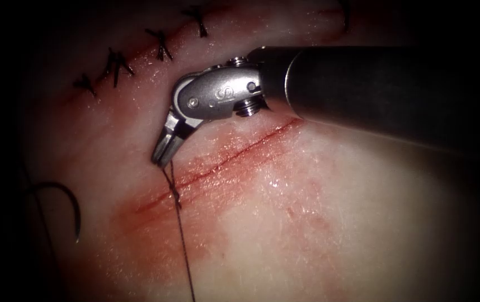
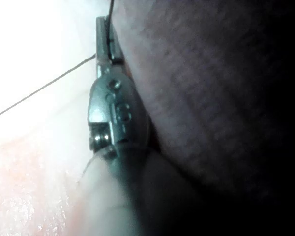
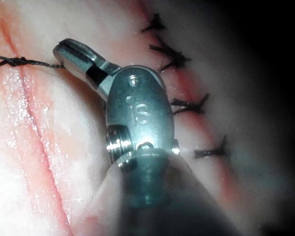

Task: Wound Closure
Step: Pull tail through loop while tightening upward with right hand and downward with left driver

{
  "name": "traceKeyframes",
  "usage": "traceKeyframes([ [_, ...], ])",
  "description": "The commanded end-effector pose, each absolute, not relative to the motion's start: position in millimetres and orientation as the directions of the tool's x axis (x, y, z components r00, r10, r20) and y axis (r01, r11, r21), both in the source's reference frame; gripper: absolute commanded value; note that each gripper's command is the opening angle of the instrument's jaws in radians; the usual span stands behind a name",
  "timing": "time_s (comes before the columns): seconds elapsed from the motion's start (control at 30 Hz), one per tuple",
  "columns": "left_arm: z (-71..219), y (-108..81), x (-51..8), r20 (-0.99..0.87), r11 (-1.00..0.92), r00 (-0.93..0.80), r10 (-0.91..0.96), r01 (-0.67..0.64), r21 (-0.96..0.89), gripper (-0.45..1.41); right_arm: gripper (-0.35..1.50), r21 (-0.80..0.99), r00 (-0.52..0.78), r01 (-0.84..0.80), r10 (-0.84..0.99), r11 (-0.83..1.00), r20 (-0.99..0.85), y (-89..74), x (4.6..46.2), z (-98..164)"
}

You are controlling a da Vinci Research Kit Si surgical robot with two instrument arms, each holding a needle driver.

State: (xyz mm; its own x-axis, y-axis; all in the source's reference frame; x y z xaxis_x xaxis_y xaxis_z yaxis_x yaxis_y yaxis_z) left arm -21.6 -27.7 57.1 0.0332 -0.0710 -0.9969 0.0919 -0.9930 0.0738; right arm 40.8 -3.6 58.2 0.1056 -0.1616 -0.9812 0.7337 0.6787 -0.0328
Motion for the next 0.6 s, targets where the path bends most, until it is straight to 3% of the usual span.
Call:
traceKeyframes([
  [0.03,57.8,-27.9,-22.3,-0.997,-0.993,0.036,-0.066,0.097,0.069,-0.45,-0.35,-0.04,0.104,0.726,-0.168,0.686,-0.98,-2.9,41.8,58.6],
  [0.6,59.1,-30.2,-24.0,-0.998,-0.991,0.049,-0.042,0.126,0.048,-0.45,-0.35,-0.048,0.155,0.622,-0.183,0.781,-0.971,-1.5,42.6,59.7],
])
